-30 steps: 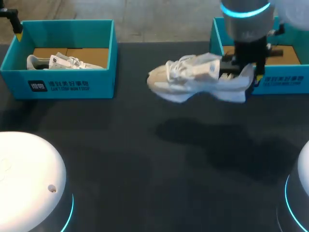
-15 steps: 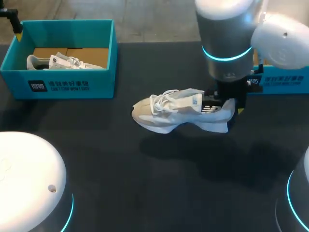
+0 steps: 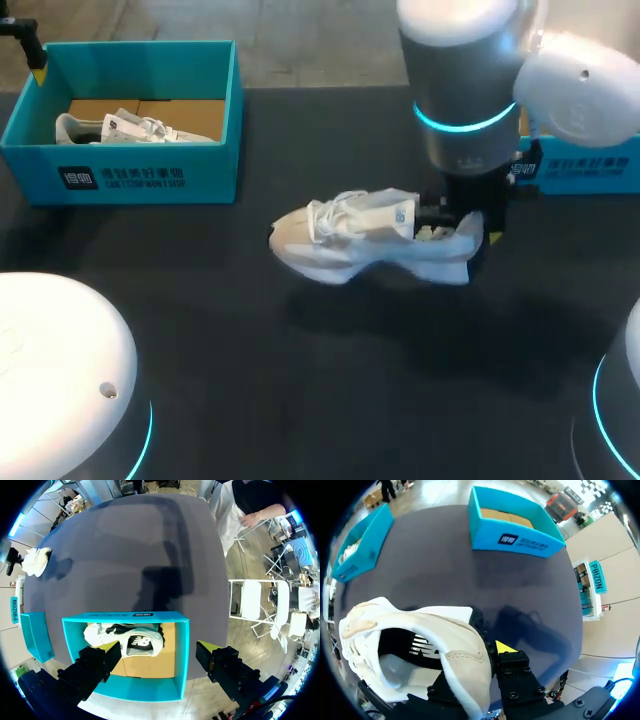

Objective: Take the shoe out of the shoebox, open the shoe tongue, remove and reinsert the insole, then place the shoe into the shoebox

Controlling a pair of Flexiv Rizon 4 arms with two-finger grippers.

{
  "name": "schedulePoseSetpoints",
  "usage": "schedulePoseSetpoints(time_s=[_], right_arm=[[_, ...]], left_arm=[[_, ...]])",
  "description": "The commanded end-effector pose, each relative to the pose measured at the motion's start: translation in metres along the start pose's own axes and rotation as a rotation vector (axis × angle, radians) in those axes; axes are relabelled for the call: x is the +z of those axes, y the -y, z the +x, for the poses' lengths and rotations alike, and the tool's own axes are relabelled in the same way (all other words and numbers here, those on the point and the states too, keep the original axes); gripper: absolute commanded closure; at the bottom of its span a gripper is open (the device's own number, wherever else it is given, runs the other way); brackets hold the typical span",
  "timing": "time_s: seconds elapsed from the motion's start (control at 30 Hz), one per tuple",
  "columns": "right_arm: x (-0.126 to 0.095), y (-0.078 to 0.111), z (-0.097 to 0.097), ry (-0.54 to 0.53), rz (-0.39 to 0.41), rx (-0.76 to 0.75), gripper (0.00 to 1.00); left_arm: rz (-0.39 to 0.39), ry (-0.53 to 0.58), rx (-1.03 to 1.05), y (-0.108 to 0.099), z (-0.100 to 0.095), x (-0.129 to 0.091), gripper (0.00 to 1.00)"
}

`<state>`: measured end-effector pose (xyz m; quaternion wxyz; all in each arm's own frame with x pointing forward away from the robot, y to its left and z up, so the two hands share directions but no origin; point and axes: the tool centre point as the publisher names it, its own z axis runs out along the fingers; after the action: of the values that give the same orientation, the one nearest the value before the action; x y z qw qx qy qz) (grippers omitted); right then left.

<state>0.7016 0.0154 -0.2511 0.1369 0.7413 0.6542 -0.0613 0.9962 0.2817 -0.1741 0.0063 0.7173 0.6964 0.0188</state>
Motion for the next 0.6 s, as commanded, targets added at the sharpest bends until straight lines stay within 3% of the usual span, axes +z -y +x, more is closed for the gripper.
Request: schedulePoseSetpoints(time_s=[0.03, 0.6], right_arm=[[0.02, 0.014, 0.027, 0.023, 0.007, -0.01, 1.0], [0.058, 0.057, 0.066, -0.004, 0.022, -0.046, 1.0]], left_arm=[[-0.002, -0.003, 0.0, 0.001, 0.0, 0.0, 0.0], [-0.002, -0.003, 0.0, 0.001, 0.0, 0.0, 0.0]])
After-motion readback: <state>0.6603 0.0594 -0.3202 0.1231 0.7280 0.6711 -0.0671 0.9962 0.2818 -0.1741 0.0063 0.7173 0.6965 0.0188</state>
